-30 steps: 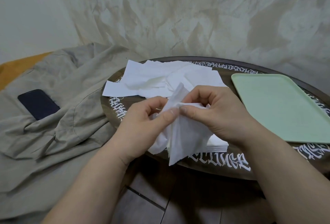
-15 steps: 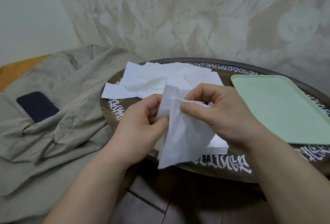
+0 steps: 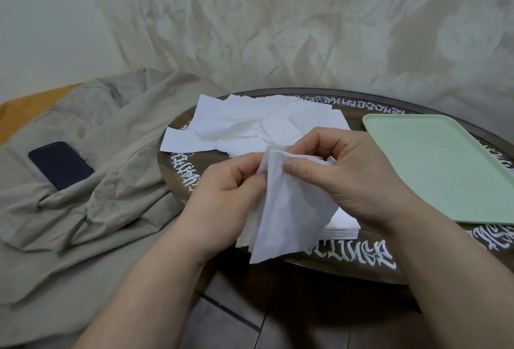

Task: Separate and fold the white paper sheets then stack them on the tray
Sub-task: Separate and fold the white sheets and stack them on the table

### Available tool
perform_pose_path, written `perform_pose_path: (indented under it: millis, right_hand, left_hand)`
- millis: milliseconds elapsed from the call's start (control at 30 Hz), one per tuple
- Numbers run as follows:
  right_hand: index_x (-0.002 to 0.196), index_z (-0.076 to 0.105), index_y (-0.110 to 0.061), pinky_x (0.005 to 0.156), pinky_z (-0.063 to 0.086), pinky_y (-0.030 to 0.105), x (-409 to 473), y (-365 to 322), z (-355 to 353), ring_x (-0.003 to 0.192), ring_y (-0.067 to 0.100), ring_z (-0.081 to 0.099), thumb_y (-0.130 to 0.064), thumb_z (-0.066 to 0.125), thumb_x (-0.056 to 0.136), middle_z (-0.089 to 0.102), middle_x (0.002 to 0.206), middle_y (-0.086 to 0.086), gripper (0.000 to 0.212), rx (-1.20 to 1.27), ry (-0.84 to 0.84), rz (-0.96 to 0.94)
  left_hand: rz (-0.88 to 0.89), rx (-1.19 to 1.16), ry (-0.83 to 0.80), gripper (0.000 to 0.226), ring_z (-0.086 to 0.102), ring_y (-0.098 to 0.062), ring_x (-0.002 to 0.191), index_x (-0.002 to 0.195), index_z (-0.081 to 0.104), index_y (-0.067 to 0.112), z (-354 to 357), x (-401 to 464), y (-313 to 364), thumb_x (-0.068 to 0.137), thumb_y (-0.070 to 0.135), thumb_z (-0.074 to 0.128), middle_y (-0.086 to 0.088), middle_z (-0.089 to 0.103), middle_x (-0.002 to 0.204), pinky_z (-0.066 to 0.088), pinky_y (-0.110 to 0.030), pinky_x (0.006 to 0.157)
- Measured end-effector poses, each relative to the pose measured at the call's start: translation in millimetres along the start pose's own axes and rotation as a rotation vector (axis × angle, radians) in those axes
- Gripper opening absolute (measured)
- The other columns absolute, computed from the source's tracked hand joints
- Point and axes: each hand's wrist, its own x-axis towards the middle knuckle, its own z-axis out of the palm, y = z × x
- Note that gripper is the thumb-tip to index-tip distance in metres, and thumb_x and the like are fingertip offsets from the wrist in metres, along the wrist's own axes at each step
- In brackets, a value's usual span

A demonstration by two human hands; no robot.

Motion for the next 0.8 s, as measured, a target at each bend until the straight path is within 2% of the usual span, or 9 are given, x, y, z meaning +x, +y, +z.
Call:
perform_pose_path:
  millis: [133,333,500,600,700,800]
  right_hand:
    - [0.07,0.07,-0.021,0.061,0.042,0.012,0.5,-0.1,0.6,0.068,0.0,0.055,-0.014,0.078,0.077,0.068,0.072,-0.008,0.013,-0.036,0.023,-0.018]
    - [0.069,0.069,-0.02,0.059,0.039,0.01,0.5,-2.1,1.6,0.062,-0.004,0.052,-0.012,0.077,0.078,0.062,0.063,-0.017,0.014,-0.03,0.07,-0.032]
    - [0.07,0.068,-0.018,0.06,0.039,0.009,0.7,-2.3,2.0,0.061,-0.005,0.052,-0.011,0.077,0.078,0.061,0.06,-0.018,0.014,-0.012,0.102,-0.026]
    - [0.07,0.069,-0.02,0.061,0.042,0.01,1.3,-1.3,2.0,0.063,-0.003,0.055,-0.011,0.077,0.078,0.064,0.064,-0.015,0.015,0.017,0.115,-0.013]
    - [0.07,0.069,-0.019,0.06,0.042,0.01,1.3,-0.7,1.4,0.062,-0.004,0.055,-0.011,0.077,0.078,0.063,0.063,-0.016,0.014,0.015,0.11,-0.017]
    - [0.07,0.069,-0.018,0.059,0.04,0.009,1.2,-0.8,1.9,0.061,-0.005,0.052,-0.012,0.077,0.078,0.062,0.062,-0.017,0.013,-0.015,0.094,-0.035]
  left_hand:
    - [0.012,-0.039,0.02,0.033,0.068,-0.026,0.104,0.103,0.076,0.022,-1.6,1.5,-4.8,0.089,0.019,0.047,-0.006,0.075,0.105,0.052,-0.043,0.091]
    - [0.034,-0.105,0.028,0.031,0.068,-0.027,0.108,0.106,0.073,0.019,5.1,0.6,-8.1,0.091,0.024,0.046,-0.007,0.074,0.108,0.053,-0.041,0.094]
    - [0.057,-0.116,0.056,0.032,0.068,-0.023,0.109,0.105,0.075,0.027,11.0,1.4,-10.6,0.092,0.025,0.046,-0.004,0.074,0.109,0.051,-0.04,0.096]
    - [0.061,-0.134,0.067,0.032,0.067,-0.022,0.111,0.106,0.074,0.03,14.5,1.2,-11.3,0.092,0.026,0.046,-0.003,0.074,0.111,0.05,-0.042,0.099]
    - [0.072,-0.105,0.068,0.029,0.067,-0.025,0.11,0.108,0.074,0.027,17.0,1.3,-10.9,0.093,0.026,0.048,-0.004,0.073,0.111,0.05,-0.048,0.099]
    - [0.077,-0.042,0.078,0.027,0.068,-0.024,0.107,0.11,0.071,0.024,17.1,2.1,-10.1,0.093,0.026,0.05,-0.003,0.074,0.108,0.053,-0.048,0.096]
